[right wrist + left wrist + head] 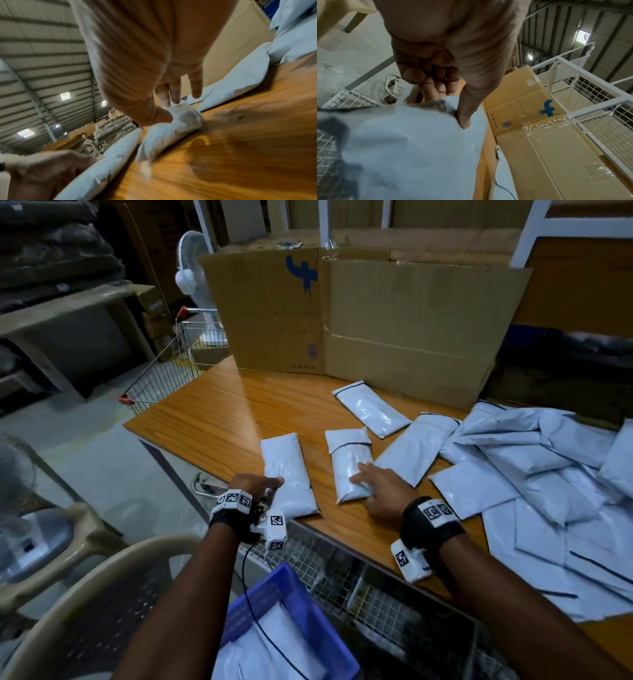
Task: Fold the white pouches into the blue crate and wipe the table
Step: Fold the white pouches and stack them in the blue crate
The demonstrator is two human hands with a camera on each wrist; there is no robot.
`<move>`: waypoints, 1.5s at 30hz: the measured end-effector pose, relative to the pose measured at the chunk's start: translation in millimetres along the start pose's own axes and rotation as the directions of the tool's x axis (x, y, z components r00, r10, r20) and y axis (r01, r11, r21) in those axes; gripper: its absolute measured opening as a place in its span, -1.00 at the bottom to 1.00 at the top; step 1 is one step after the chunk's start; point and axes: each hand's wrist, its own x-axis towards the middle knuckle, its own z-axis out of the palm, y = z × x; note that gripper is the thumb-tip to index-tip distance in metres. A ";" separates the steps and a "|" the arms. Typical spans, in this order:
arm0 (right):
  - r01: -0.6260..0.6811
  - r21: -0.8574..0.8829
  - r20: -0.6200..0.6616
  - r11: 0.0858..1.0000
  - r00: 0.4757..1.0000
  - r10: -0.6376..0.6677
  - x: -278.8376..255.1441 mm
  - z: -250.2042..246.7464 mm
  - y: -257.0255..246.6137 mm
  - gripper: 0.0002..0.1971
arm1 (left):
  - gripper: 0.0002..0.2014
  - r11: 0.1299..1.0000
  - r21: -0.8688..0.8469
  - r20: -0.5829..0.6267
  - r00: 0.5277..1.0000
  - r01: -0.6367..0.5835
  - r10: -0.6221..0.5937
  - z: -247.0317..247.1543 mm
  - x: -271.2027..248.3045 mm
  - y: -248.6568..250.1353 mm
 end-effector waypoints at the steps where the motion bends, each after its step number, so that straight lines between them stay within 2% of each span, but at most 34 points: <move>1: -0.036 0.076 -0.093 0.996 0.995 0.043 -2.0 -3.5 -2.7 -0.50 | -0.58 1.000 -0.007 0.003 1.000 0.001 -0.001 -3.3 -4.4 -4.2; 3: -0.075 0.211 -0.297 0.975 0.945 0.137 5.3 -11.6 -6.5 -0.64 | -0.58 1.000 -0.024 -0.009 1.000 -0.012 0.012 -6.1 -8.6 -9.4; 4: -0.105 0.226 -0.346 0.968 0.921 0.181 12.5 -15.4 -7.5 -0.61 | -0.58 1.000 -0.028 -0.022 1.000 -0.013 0.012 -6.1 -11.4 -9.9; 5: -0.158 0.223 -0.339 0.962 0.913 0.228 21.0 -17.9 -8.5 -0.51 | -0.58 0.999 -0.034 -0.033 0.999 -0.013 0.011 -5.5 -13.1 -10.2; 7: -0.296 0.191 -0.227 0.936 0.914 0.336 37.0 -17.1 -9.8 -0.26 | -0.58 0.999 -0.034 -0.055 0.998 -0.018 0.016 -3.0 -16.4 -11.2; 10: -0.419 0.170 -0.091 0.892 0.895 0.438 55.3 -4.7 -12.5 0.05 | -0.44 1.000 -0.023 -0.055 0.998 -0.010 0.009 1.9 -19.9 -16.7; 13: -0.449 0.205 -0.096 0.870 0.875 0.475 61.2 6.4 -22.1 0.10 | -0.16 0.999 -0.046 -0.040 0.999 -0.018 0.017 8.2 -11.9 -34.9; 14: -0.451 0.198 -0.085 0.870 0.877 0.474 61.6 9.8 -24.6 0.07 | -0.15 0.997 -0.068 -0.031 0.999 -0.020 0.018 8.5 -14.8 -37.4; 17: -0.458 0.224 -0.019 0.861 0.881 0.473 58.3 18.7 -31.5 -0.05 | -0.31 0.993 -0.119 0.048 0.999 -0.007 0.013 7.0 -18.2 -44.8; 21: -0.350 0.324 -0.037 0.879 0.924 0.381 45.5 29.7 -56.5 -0.28 | -0.21 0.984 -0.175 0.066 0.997 -0.031 0.043 -7.5 -11.7 -72.6; 22: -0.307 0.355 -0.037 0.883 0.939 0.342 40.8 34.6 -66.1 -0.34 | -0.26 0.977 -0.210 0.076 0.995 -0.048 0.065 -15.6 -17.8 -82.9; 24: -0.235 0.392 -0.025 0.889 0.964 0.266 29.2 47.4 -87.0 -0.46 | -0.57 0.945 -0.325 0.106 0.991 -0.044 0.082 -31.2 -52.5 -97.8; 26: -0.184 0.387 0.012 0.904 0.981 0.194 13.5 63.3 -110.0 -0.56 | -0.71 0.929 -0.370 0.182 0.979 -0.013 0.086 -48.8 -69.2 -133.4; 27: -0.162 0.380 0.043 0.911 0.987 0.157 3.0 70.9 -122.5 -0.58 | -0.68 0.929 -0.370 0.191 0.979 0.010 0.066 -57.8 -74.3 -156.1; 29: -0.129 0.376 0.123 0.918 0.988 0.089 -16.2 91.3 -144.1 -0.62 | -0.44 0.932 -0.353 0.212 0.977 0.079 -0.003 -71.4 -66.7 -214.4; 30: -0.127 0.368 0.178 0.921 0.982 0.064 -24.1 106.8 -151.1 -0.65 | -0.39 0.925 -0.361 0.249 0.968 0.119 -0.028 -76.8 -74.5 -237.9; 32: -0.155 0.320 0.299 0.935 0.953 0.055 -36.4 143.6 -158.5 -0.62 | -0.55 0.906 -0.381 0.268 0.960 0.183 -0.082 -82.1 -81.6 -286.0; 33: -0.193 0.271 0.354 0.943 0.931 0.089 -40.4 163.6 -159.2 -0.53 | -0.63 0.903 -0.372 0.276 0.954 0.216 -0.114 -83.0 -92.4 -301.3; 35: -0.253 0.127 0.445 0.959 0.879 0.172 -47.2 203.0 -153.6 -0.36 | -0.65 0.914 -0.277 0.311 0.928 0.295 -0.206 -80.1 -102.2 -334.6; 36: -0.269 0.057 0.480 0.961 0.852 0.210 -51.1 220.0 -149.0 -0.36 | -0.63 0.927 -0.201 0.302 0.920 0.318 -0.250 -77.2 -104.5 -349.7; 37: -0.276 0.000 0.500 0.961 0.832 0.239 -54.7 234.8 -144.4 -0.39 | -0.61 0.932 -0.115 0.272 0.913 0.343 -0.303 -74.0 -101.2 -365.0; 39: -0.287 -0.092 0.536 0.953 0.793 0.291 -57.6 263.7 -132.2 -0.39 | -0.49 0.911 0.162 0.173 0.897 0.380 -0.406 -64.8 -99.0 -379.2; 41: -0.311 -0.165 0.547 0.936 0.761 0.349 -56.6 290.5 -119.7 -0.40 | -0.44 0.848 0.401 0.183 0.877 0.345 -0.444 -50.5 -96.7 -381.3; 42: -0.324 -0.191 0.546 0.926 0.749 0.375 -53.2 305.2 -112.0 -0.43 | -0.44 0.839 0.457 0.198 0.886 0.296 -0.420 -43.5 -92.3 -382.9; 45: -0.336 -0.236 0.559 0.912 0.721 0.410 -42.6 346.0 -89.4 -0.52 | -0.45 0.814 0.513 0.225 0.871 0.274 -0.436 -20.2 -67.9 -397.9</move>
